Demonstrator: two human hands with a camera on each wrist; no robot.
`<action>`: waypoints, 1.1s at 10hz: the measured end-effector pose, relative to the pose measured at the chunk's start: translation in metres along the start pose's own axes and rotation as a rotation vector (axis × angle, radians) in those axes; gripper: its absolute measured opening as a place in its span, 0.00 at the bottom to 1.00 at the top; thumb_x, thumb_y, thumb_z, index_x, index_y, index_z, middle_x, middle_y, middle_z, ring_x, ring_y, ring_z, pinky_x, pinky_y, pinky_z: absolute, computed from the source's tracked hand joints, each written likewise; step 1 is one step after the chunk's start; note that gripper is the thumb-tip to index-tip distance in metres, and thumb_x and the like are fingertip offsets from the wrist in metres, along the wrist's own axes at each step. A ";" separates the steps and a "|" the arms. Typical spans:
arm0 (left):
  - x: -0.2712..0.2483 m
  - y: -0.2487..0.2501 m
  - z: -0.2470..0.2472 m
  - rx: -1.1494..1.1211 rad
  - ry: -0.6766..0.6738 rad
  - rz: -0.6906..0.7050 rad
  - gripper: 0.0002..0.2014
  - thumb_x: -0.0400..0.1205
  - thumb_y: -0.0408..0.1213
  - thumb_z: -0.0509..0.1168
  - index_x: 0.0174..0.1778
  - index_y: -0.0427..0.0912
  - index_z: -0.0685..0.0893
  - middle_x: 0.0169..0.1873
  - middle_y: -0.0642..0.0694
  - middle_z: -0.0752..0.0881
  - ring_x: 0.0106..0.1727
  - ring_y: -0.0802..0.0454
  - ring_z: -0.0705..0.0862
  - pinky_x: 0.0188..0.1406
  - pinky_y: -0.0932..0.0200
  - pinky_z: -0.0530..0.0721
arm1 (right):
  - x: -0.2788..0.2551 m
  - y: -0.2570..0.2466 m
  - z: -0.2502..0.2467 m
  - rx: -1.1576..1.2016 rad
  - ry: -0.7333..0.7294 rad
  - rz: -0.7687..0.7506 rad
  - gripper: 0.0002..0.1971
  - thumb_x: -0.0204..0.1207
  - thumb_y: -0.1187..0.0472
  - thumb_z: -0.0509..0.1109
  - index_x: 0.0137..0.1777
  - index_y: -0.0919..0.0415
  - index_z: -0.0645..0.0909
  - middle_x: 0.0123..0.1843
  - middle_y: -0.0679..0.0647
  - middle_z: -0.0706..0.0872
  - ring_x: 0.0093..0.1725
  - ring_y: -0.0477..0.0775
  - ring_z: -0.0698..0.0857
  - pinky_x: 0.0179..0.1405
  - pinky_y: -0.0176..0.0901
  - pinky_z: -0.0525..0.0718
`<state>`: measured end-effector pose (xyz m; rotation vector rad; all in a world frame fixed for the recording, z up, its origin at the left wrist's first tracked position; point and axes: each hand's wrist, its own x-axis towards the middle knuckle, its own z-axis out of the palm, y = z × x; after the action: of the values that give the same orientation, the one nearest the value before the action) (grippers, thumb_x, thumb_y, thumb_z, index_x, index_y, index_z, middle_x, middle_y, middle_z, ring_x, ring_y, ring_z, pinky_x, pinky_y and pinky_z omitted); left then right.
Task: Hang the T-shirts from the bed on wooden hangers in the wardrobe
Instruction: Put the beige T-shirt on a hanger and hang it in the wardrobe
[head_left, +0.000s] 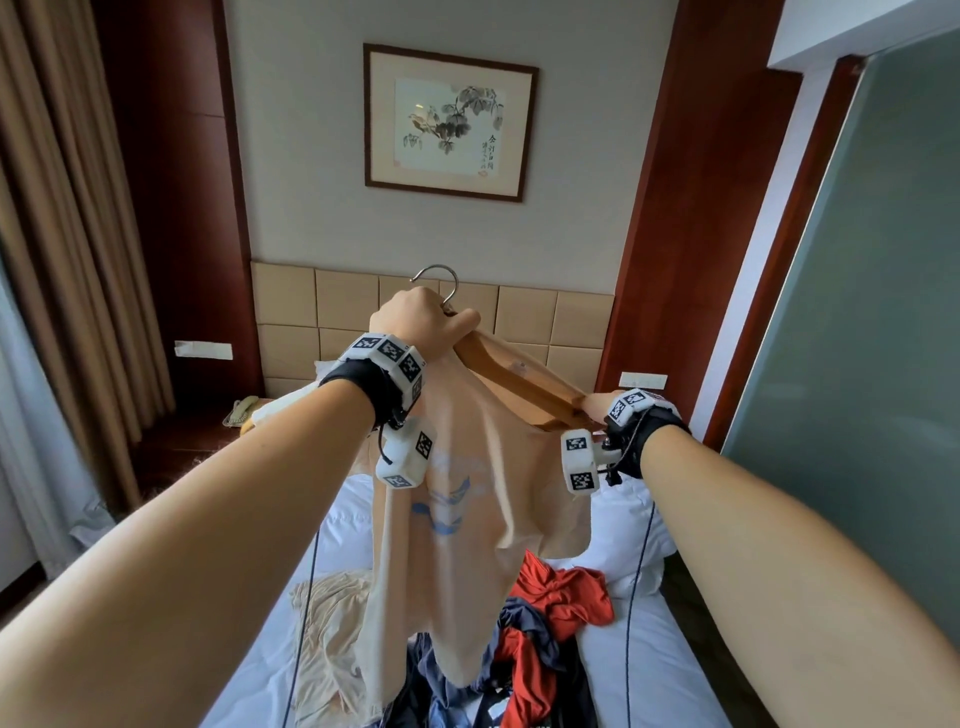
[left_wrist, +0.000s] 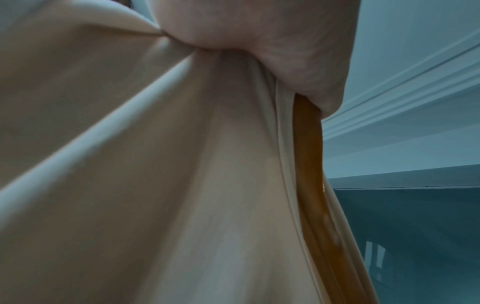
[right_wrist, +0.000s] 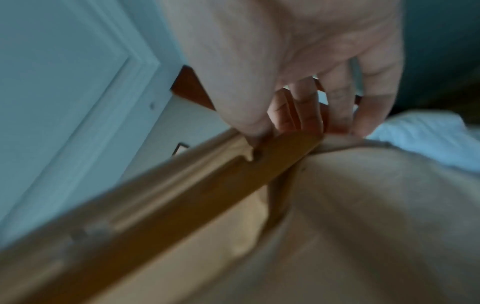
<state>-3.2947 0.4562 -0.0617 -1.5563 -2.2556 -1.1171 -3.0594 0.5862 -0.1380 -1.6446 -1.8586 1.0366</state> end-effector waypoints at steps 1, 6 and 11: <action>-0.002 0.001 0.003 -0.006 0.000 -0.002 0.20 0.71 0.57 0.64 0.29 0.41 0.81 0.26 0.47 0.80 0.29 0.46 0.78 0.31 0.59 0.73 | -0.006 0.005 -0.007 -0.165 0.158 -0.011 0.18 0.80 0.55 0.74 0.62 0.68 0.82 0.64 0.63 0.84 0.64 0.66 0.83 0.66 0.50 0.82; -0.005 -0.002 0.014 0.006 0.012 -0.014 0.17 0.72 0.55 0.64 0.30 0.43 0.81 0.27 0.48 0.79 0.35 0.40 0.80 0.34 0.57 0.73 | -0.023 -0.003 -0.005 -1.093 0.331 -0.194 0.13 0.79 0.67 0.65 0.62 0.61 0.83 0.61 0.60 0.86 0.63 0.65 0.85 0.52 0.51 0.79; -0.005 -0.021 0.023 -0.191 -0.052 -0.059 0.20 0.66 0.58 0.61 0.22 0.44 0.72 0.22 0.48 0.74 0.30 0.44 0.76 0.29 0.59 0.70 | -0.019 -0.018 -0.001 -0.162 0.202 -0.240 0.16 0.78 0.56 0.69 0.29 0.59 0.76 0.24 0.53 0.69 0.28 0.55 0.68 0.28 0.44 0.61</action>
<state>-3.3046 0.4645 -0.0904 -1.6141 -2.3002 -1.3596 -3.0669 0.5676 -0.1207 -1.5032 -1.9844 0.6123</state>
